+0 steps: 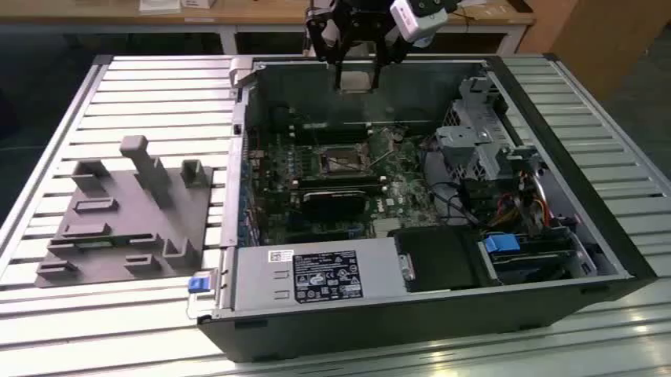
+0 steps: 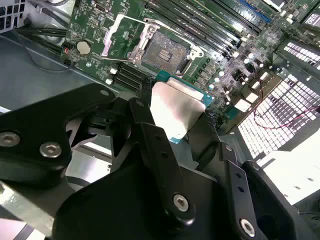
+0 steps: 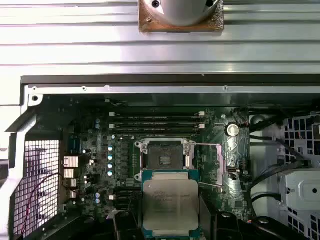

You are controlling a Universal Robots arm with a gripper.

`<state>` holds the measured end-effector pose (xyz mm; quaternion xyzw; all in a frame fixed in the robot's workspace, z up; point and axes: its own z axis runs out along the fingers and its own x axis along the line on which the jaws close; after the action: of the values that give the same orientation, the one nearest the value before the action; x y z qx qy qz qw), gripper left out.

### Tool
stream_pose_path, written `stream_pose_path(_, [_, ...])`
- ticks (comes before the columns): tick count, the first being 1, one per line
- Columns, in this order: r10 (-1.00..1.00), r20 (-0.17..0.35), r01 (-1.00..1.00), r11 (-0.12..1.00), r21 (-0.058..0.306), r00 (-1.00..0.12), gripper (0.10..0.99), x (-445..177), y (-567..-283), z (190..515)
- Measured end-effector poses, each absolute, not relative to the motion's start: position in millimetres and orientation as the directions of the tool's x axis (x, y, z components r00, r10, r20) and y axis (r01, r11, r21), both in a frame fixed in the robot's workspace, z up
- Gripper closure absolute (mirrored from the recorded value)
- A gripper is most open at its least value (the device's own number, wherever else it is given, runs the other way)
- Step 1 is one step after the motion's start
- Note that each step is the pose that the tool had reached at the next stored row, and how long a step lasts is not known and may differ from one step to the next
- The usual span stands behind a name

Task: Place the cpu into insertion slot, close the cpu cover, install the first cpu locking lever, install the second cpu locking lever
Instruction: 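Place the cpu into insertion slot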

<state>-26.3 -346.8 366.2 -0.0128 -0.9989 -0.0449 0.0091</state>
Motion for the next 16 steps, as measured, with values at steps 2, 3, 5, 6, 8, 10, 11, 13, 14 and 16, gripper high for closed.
stream_pose_path(2, [0.025,0.019,0.026,0.996,0.089,-1.0,0.549,-26.3,-346.8,366.2])
stream_pose_path(3, [0.025,0.019,0.026,0.996,0.089,-1.0,0.549,-26.3,-346.8,366.2])
stream_pose_path(5, [0.025,0.019,0.026,0.996,0.089,-1.0,0.549,-26.3,-346.8,366.2])
stream_pose_path(6, [0.025,0.019,0.026,0.996,0.089,-1.0,0.549,-26.3,-346.8,366.1])
stream_pose_path(8, [0.025,0.019,0.026,0.996,0.089,-1.0,0.549,-26.3,-346.8,365.5])
stream_pose_path(10, [0.025,0.019,0.026,0.996,0.089,-1.0,0.549,-26.3,-346.8,364.6])
stream_pose_path(11, [0.025,0.019,0.026,0.996,0.089,-1.0,0.549,-26.3,-346.8,364.0])
stream_pose_path(13, [0.025,0.019,0.026,0.996,0.089,-1.0,0.549,-26.3,-346.8,362.4])
stream_pose_path(14, [0.025,0.019,0.026,0.996,0.089,-1.0,0.549,-26.3,-346.8,361.5])
stream_pose_path(16, [0.025,0.019,0.026,0.996,0.089,-1.0,0.549,-26.3,-346.8,359.7])
